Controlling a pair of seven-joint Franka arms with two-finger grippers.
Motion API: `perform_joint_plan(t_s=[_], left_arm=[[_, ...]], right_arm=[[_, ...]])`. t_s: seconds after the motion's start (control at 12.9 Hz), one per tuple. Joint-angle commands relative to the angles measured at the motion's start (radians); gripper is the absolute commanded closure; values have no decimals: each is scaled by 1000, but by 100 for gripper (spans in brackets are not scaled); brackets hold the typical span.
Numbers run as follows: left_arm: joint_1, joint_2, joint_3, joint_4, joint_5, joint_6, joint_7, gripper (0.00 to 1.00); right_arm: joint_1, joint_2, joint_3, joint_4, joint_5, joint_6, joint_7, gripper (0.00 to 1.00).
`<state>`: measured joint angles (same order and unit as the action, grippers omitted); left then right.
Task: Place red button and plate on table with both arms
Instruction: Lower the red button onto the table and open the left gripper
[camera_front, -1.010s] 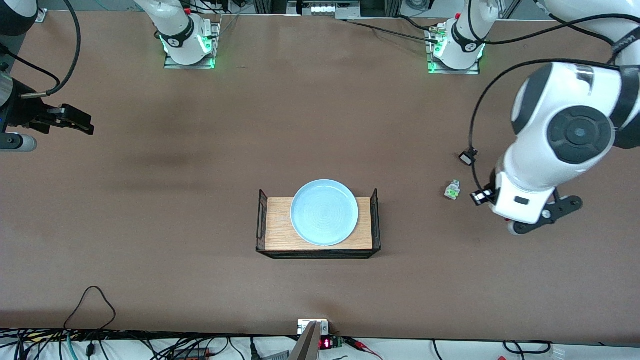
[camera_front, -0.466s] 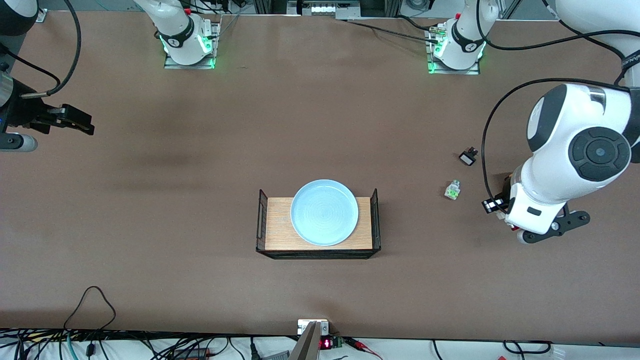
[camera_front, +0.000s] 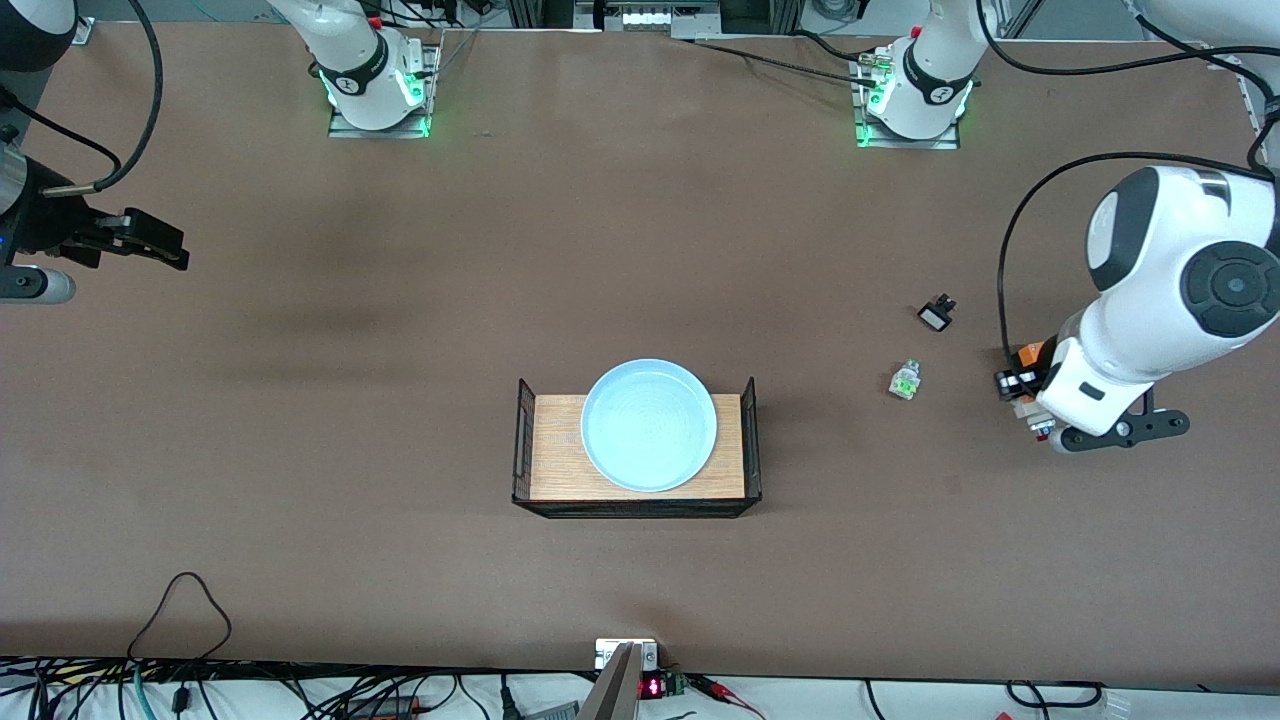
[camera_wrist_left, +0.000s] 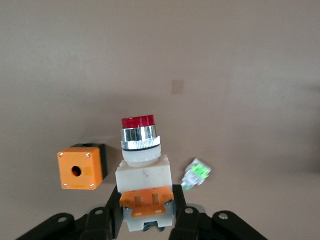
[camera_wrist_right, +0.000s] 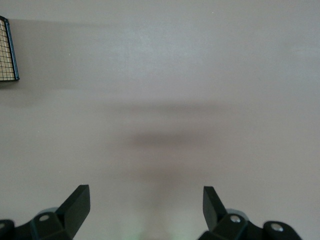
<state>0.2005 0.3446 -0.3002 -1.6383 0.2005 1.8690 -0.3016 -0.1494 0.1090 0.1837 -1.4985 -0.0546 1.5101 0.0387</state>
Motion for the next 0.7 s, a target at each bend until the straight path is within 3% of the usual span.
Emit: perform_joint_plan(t_s=[0.0,0.31,0.62], left_arm=[[51,-71,-11,-168,-67,87,134,100],[95,-95,-7,-340,-67,252,218,100],[160,-55,-4,-477,-64,488,317,100]], right_arm=[[2,0,7,12,-10,-7,1,0],[1,0,5,12,-10,-7,1,0],[1,0,3,12,-10,-7,0,0]])
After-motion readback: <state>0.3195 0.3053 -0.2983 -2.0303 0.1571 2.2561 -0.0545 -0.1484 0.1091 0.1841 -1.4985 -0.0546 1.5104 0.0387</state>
